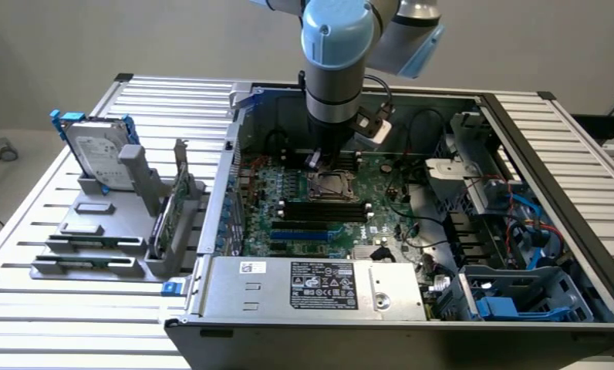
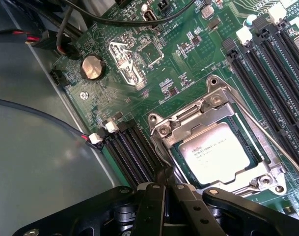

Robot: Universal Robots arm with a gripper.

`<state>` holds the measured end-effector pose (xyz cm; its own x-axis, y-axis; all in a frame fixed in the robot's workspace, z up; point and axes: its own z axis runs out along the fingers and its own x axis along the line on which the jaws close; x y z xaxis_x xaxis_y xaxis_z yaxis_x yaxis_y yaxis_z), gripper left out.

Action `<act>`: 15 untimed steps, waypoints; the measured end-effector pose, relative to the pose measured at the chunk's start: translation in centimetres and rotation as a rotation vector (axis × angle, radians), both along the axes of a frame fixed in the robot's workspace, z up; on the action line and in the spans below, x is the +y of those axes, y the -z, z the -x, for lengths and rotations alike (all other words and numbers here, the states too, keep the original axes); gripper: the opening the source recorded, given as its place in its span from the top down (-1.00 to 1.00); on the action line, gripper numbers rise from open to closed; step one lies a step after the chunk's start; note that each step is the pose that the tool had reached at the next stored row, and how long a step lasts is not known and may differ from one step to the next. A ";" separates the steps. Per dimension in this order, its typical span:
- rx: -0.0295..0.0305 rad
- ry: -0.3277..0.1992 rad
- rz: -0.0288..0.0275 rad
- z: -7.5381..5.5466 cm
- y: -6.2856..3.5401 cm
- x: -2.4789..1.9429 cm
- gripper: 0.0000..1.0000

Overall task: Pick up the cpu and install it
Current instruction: 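Close the cpu cover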

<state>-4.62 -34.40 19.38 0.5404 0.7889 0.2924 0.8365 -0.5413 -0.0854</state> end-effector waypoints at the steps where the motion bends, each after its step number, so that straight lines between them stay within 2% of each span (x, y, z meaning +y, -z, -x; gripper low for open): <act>1: 0.0000 0.000 0.0000 0.0 0.00 -0.01 0.79; 15: 0.0000 -0.009 0.0000 -0.3 0.03 -0.10 0.79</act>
<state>-4.37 -34.50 19.36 0.5337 0.7935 0.2924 0.8410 -0.5342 -0.0854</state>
